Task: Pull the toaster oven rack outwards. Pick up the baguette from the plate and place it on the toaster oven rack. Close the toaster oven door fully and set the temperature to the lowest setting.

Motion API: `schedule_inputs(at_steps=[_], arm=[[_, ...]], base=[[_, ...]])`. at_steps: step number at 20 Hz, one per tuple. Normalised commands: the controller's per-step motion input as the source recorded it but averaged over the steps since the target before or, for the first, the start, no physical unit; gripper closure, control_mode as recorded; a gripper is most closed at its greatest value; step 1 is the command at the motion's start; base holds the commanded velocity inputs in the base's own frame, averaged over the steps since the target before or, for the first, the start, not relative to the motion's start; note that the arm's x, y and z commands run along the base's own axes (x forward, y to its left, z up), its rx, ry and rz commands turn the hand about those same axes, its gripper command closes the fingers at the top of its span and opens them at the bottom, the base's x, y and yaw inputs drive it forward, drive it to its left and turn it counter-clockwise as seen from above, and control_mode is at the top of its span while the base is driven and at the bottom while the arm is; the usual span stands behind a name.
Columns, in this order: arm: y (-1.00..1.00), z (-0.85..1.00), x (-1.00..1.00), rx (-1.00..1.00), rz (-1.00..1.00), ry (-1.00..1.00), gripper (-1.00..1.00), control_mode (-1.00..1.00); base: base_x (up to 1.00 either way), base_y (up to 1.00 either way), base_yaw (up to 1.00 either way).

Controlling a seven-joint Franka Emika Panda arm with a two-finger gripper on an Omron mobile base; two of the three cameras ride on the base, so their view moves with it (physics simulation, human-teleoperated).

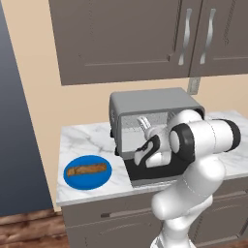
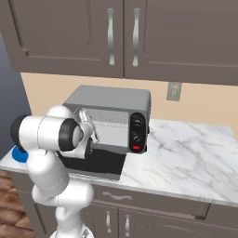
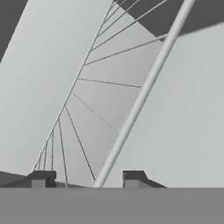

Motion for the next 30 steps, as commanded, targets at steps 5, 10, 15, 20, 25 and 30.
schedule_inputs(at_steps=[5, 10, 15, 20, 25, 30], arm=[[0.0, -0.19, -0.15, 0.18, 0.02, 0.94, 1.0, -1.0], [0.05, -0.06, -0.05, 0.1, 0.05, 1.0, 1.0, -1.0], [0.2, 0.0, -0.01, 0.02, 0.1, 1.0, 1.0, -1.0], [0.3, 0.0, -0.01, 0.0, 0.08, 1.0, 1.0, -1.0], [0.39, 0.0, -0.15, 0.0, 0.01, 1.0, 1.0, -1.0], [0.47, 0.0, -0.38, 0.0, 0.0, 1.0, 1.0, -1.0]], base=[[0.0, 0.0, 0.0], [0.0, 0.0, 0.0], [0.0, 0.0, 0.0], [0.0, 0.0, 0.0], [0.0, 0.0, 0.0], [0.0, 0.0, 0.0]])
